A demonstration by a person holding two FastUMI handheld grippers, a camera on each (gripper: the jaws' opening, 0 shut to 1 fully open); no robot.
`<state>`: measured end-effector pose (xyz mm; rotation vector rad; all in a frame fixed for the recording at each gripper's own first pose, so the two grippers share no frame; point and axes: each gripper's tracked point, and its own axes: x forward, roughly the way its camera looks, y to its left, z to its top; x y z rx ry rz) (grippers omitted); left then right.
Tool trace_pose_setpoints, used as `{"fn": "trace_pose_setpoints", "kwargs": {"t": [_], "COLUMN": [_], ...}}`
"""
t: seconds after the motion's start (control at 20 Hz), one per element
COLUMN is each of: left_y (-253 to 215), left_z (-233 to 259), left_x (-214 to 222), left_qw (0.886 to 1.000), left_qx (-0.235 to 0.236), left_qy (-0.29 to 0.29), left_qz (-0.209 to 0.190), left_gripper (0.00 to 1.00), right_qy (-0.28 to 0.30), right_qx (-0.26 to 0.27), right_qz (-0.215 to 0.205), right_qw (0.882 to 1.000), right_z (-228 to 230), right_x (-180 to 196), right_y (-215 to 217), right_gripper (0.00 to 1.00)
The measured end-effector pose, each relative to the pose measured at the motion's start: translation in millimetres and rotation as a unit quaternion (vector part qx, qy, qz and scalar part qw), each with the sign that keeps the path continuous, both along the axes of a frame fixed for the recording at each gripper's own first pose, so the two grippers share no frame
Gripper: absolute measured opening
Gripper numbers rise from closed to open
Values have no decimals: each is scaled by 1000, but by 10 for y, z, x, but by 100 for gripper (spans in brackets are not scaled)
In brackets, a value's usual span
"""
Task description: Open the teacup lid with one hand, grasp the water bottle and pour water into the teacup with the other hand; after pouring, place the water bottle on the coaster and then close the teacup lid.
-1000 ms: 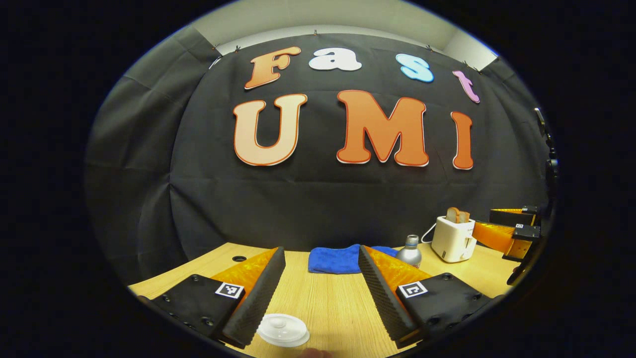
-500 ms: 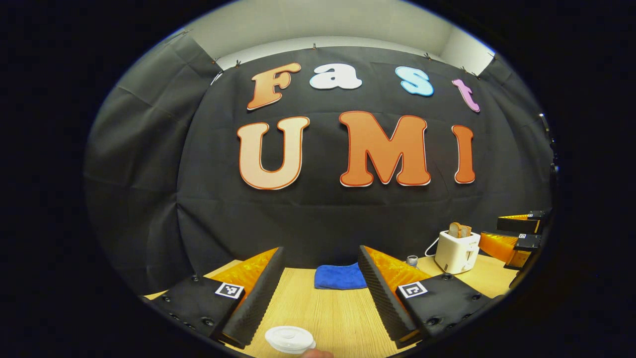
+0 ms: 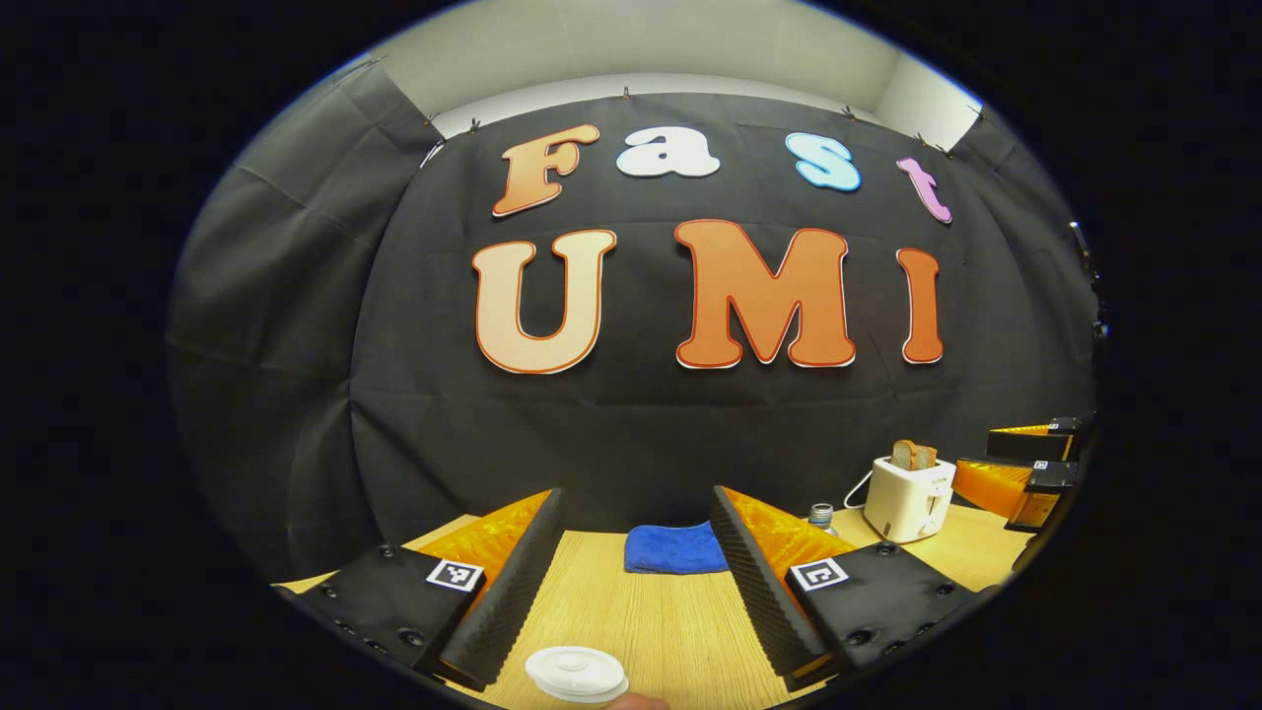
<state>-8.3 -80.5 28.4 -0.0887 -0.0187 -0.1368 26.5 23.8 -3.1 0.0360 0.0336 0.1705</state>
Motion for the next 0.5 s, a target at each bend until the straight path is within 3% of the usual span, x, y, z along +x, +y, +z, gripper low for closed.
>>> {"fn": "trace_pose_setpoints", "kwargs": {"t": [0.5], "left_y": [-31], "left_z": [-9], "left_x": [33], "left_qw": [1000], "left_qx": [4], "left_qy": [-3], "left_qz": [-2], "left_gripper": [98], "right_qy": [8], "right_qx": [-3], "right_qz": [4], "right_qw": [1000], "right_z": [-59], "right_x": [33], "right_y": [28], "right_gripper": [98]}}
